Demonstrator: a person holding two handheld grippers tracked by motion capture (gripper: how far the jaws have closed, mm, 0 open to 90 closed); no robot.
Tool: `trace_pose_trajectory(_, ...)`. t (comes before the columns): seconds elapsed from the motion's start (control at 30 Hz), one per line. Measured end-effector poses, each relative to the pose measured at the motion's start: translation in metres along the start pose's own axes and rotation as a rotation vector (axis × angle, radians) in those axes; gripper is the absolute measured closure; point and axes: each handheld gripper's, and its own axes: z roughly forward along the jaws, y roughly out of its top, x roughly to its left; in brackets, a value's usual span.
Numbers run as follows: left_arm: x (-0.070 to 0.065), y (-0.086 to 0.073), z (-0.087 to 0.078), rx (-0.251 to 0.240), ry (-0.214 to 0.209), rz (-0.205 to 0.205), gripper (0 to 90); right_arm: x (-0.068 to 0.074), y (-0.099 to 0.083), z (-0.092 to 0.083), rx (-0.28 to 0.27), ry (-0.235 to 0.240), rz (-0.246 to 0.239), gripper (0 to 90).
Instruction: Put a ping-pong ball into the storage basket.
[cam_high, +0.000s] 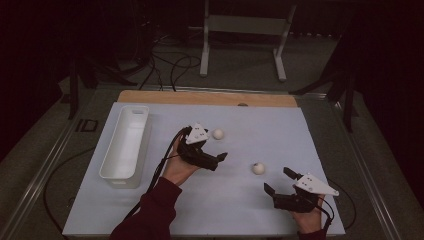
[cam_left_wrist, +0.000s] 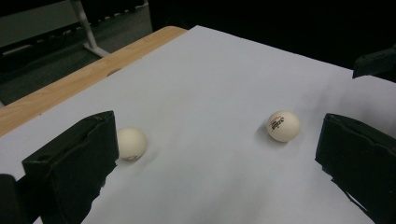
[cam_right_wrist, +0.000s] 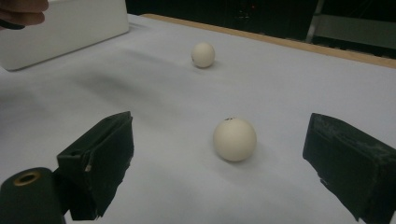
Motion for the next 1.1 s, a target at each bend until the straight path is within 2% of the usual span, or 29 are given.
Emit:
trace_pose_trajectory(0.23,-0.002,0.002,0.006,0.009,-0.009,0.013,0.0,0.000,0.000,0.001,0.003,-0.003,-0.009,8.6)
trace_pose_trajectory(0.7,-0.004,0.002,0.017,0.018,-0.029,0.011,0.0,0.001,0.000,0.001,0.006,-0.005,-0.015,8.5)
trace_pose_trajectory(1.1,-0.013,0.006,0.028,0.015,-0.067,0.033,0.0,0.001,0.000,0.001,0.005,-0.004,-0.014,8.6)
